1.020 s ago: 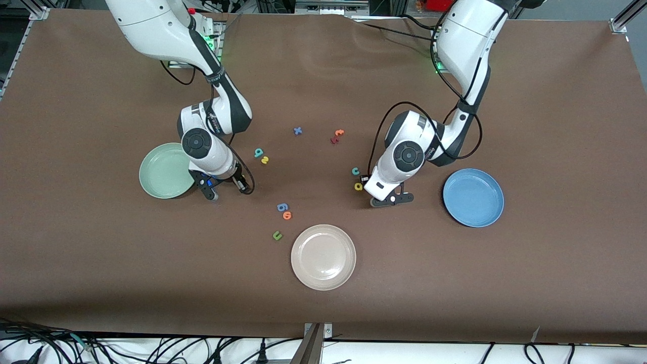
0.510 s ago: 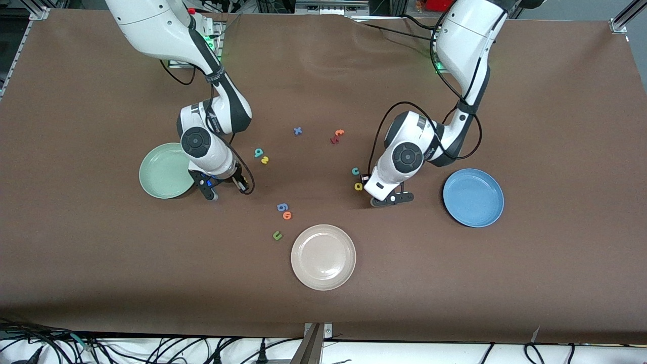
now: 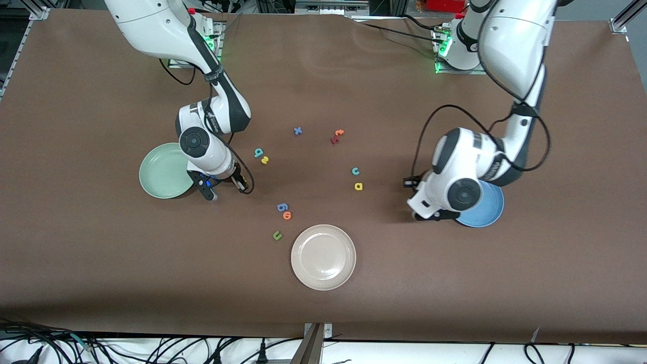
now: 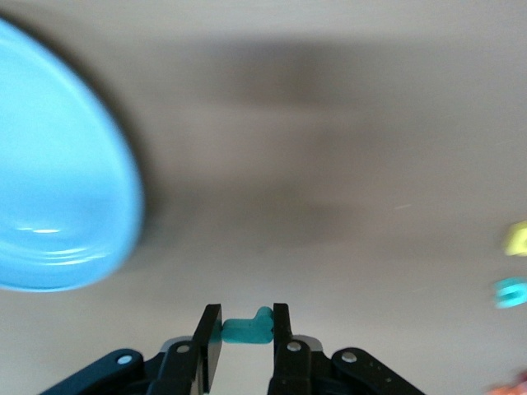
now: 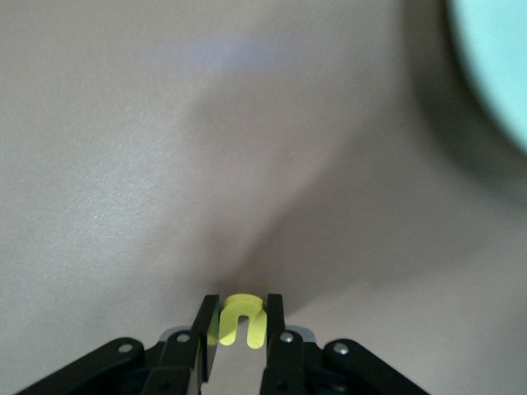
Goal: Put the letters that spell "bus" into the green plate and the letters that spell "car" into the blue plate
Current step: 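Carry the u to the green plate while the left gripper carries the L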
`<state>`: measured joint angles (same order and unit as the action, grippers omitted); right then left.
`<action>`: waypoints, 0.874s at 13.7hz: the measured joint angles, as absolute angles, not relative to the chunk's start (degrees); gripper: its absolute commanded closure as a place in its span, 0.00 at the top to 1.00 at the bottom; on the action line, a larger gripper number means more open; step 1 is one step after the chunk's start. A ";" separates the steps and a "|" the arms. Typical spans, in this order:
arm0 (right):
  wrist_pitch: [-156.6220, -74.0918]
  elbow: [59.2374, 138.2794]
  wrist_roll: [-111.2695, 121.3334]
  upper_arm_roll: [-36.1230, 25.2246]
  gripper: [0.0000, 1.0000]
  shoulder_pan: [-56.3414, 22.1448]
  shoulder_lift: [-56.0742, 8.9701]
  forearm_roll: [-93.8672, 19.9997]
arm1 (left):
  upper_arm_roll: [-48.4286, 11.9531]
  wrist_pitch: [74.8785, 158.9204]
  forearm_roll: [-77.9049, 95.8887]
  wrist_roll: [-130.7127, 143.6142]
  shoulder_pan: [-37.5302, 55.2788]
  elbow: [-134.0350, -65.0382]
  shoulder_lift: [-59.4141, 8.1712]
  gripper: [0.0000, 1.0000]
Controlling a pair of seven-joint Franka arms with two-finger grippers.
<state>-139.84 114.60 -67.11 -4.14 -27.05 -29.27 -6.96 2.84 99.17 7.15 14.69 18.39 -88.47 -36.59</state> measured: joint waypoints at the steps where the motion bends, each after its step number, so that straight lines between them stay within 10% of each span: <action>1: -135.77 113.71 -65.02 -5.27 0.10 -27.02 -28.03 -6.96 | 2.86 98.15 6.24 11.69 16.72 -88.47 -36.41 0.11; 7: -119.46 111.85 -43.92 -15.65 0.10 -26.61 -21.31 -6.96 | 2.86 97.45 -0.64 -0.15 11.01 -88.89 -37.84 0.19; 8: -118.62 112.01 -39.48 -17.65 0.10 -26.50 -21.35 -6.96 | 2.87 97.91 -0.80 -0.78 10.50 -88.89 -38.61 0.44; 9: -118.19 112.39 -34.86 -19.62 0.10 -26.41 -21.44 -6.96 | 2.86 99.13 -0.85 -1.48 10.11 -88.90 -39.37 0.99; 12: -117.97 113.87 -22.25 -23.90 0.11 -25.24 -22.56 -6.96 | 2.83 101.27 -0.86 -7.27 9.77 -88.87 -40.33 1.00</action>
